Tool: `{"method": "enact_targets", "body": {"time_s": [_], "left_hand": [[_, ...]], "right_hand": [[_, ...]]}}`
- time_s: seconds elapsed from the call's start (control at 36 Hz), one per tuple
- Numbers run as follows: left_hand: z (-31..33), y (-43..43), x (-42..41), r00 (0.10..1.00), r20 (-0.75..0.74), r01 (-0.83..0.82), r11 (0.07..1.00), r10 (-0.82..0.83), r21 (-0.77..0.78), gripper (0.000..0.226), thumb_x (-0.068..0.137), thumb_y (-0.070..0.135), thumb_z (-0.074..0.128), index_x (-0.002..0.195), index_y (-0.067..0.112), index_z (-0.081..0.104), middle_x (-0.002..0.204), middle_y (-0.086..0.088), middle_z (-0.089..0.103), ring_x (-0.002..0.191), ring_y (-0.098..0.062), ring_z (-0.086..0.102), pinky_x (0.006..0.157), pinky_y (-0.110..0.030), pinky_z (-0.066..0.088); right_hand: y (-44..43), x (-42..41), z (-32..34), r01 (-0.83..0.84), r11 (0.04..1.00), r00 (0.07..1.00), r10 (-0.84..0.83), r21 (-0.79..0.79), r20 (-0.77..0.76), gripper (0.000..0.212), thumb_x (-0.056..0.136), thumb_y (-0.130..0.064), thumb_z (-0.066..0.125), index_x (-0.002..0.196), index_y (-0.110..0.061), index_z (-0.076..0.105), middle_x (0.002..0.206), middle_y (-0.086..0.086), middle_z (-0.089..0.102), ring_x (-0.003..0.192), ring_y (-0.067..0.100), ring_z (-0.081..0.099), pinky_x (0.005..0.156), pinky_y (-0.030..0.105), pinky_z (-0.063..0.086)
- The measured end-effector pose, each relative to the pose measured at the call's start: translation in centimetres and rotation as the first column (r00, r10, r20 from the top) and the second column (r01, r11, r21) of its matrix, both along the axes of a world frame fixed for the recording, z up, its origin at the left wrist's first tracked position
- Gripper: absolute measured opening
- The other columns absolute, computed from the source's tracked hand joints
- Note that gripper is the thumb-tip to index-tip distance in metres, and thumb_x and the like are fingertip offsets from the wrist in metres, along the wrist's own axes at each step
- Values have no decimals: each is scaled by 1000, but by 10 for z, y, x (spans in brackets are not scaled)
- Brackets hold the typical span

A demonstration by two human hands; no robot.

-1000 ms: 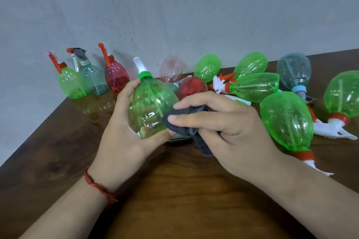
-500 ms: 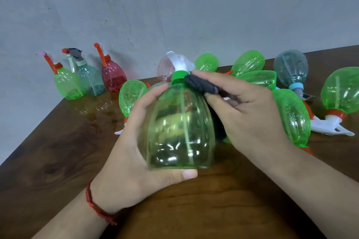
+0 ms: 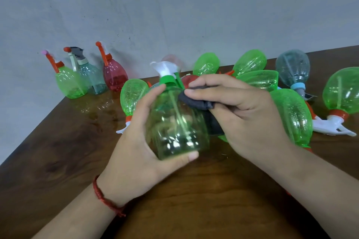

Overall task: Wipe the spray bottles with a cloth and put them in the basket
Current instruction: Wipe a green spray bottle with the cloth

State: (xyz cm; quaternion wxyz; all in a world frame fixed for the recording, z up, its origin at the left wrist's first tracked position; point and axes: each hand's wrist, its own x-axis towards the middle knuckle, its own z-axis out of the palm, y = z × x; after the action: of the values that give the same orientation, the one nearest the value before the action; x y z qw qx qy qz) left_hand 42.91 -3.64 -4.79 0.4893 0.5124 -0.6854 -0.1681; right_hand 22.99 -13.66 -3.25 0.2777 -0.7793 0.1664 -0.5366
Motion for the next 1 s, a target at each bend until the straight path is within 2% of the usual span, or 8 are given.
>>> {"method": "enact_targets", "body": {"time_s": [0.14, 0.31, 0.39, 0.53, 0.64, 0.75, 0.83, 1.0], "left_hand": [[7, -8, 8, 982, -82, -179, 980, 172, -87, 112, 64, 21, 97, 159, 21, 37, 144, 22, 58, 133, 0, 60, 107, -16, 49], [10, -9, 7, 975, -42, -222, 973, 220, -64, 113, 65, 18, 97, 160, 21, 36, 142, 33, 55, 132, 9, 56, 104, -7, 44], [11, -6, 5, 985, -16, -172, 984, 171, -49, 114, 66, 25, 97, 161, 23, 35, 153, 18, 53, 139, 1, 54, 111, -14, 44], [7, 1, 0, 999, -9, -43, 999, 43, -15, 118, 65, 26, 100, 162, 27, 34, 153, 18, 54, 140, -11, 58, 116, -43, 50], [13, 2, -12, 999, 38, 21, 999, -19, -29, 115, 68, 30, 98, 163, 21, 34, 157, 12, 50, 145, -15, 53, 117, -45, 49], [19, -1, -16, 999, 33, 37, 999, -36, -37, 104, 76, 25, 91, 160, 5, 34, 142, 9, 62, 129, 6, 62, 100, -17, 52], [6, 5, -12, 994, 18, 109, 992, -111, 59, 121, 67, 29, 94, 166, 15, 25, 165, 12, 43, 152, -12, 45, 120, -27, 42], [6, 0, -5, 987, 139, 83, 996, -86, 27, 128, 67, 28, 101, 168, 17, 23, 167, 7, 41, 154, -15, 42, 126, -38, 38]], "right_hand": [[8, 3, -2, -52, 993, 993, 40, -110, -111, 53, 87, 25, 55, 114, -13, 82, 125, -1, 72, 117, 14, 68, 96, 22, 51], [10, 1, -2, -19, 981, 991, -7, -191, -137, 47, 91, 16, 55, 116, -14, 82, 125, -2, 72, 114, 8, 68, 94, 17, 49], [9, 2, -4, 32, 982, 995, -49, -185, -87, 48, 90, 18, 57, 115, -14, 82, 125, -2, 73, 114, 11, 70, 95, 23, 54], [3, 2, -4, 88, 993, 996, -87, -84, 11, 43, 93, 17, 62, 116, -15, 81, 124, -4, 75, 118, 10, 70, 103, 26, 53], [-4, 3, -5, 1, 989, 987, -25, 148, 158, 38, 94, 15, 65, 116, -13, 80, 120, -5, 77, 119, 12, 71, 107, 33, 55], [-8, 4, -5, -52, 972, 971, -4, 230, 238, 32, 96, 11, 67, 119, -9, 79, 118, -1, 79, 118, 16, 72, 109, 42, 54], [-10, 4, -6, -23, 974, 974, -29, 225, 226, 30, 97, 10, 67, 118, -7, 79, 118, -1, 79, 118, 16, 72, 109, 43, 54], [-12, 2, -8, 26, 986, 992, -46, 165, 121, 36, 95, 13, 65, 115, -13, 81, 119, -5, 77, 119, 16, 71, 107, 39, 54]]}}
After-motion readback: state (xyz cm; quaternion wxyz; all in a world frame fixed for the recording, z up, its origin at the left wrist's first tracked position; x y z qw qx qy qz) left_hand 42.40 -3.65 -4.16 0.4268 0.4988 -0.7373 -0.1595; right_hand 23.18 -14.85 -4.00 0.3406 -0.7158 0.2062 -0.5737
